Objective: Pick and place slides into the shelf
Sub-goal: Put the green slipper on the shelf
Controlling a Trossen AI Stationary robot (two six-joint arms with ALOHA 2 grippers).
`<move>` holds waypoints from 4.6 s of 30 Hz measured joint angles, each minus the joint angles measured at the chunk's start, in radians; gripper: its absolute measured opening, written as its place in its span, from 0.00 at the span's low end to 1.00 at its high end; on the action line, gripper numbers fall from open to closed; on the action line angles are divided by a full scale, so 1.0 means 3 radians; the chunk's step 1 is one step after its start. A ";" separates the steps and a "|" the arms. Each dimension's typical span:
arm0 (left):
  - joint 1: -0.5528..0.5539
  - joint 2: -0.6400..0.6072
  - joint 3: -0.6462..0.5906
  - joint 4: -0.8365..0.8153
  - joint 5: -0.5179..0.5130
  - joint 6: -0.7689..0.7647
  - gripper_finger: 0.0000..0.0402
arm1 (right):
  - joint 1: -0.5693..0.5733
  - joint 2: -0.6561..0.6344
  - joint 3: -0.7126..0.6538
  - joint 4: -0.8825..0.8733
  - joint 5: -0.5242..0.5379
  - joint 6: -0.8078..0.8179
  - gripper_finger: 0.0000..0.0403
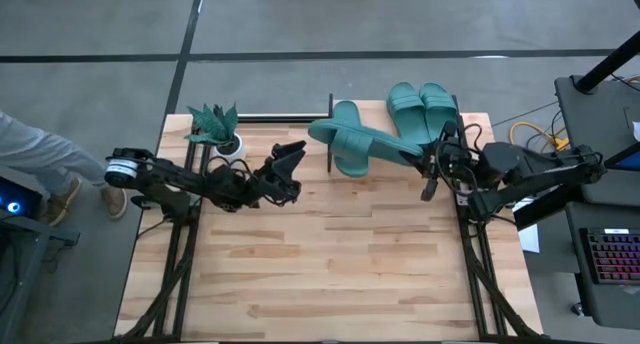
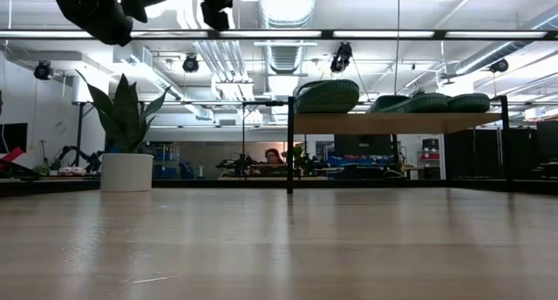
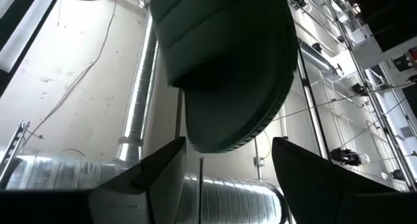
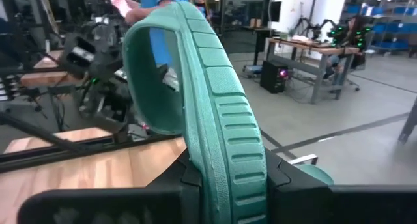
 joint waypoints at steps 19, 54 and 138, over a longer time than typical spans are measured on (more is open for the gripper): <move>0.0079 0.0189 0.0353 -0.0026 0.0108 -0.0005 0.53 | 0.0001 0.0138 0.0006 0.0125 -0.0160 0.0169 0.13; 0.0209 0.0357 0.0508 0.0072 0.0278 -0.0349 0.48 | 0.0003 0.0394 0.0371 -0.0252 -0.0208 0.0319 0.13; 0.0130 -0.0721 0.0397 -0.2479 -0.1766 -0.3486 0.04 | -0.0474 0.2106 0.1338 0.0065 0.0972 -0.4257 0.57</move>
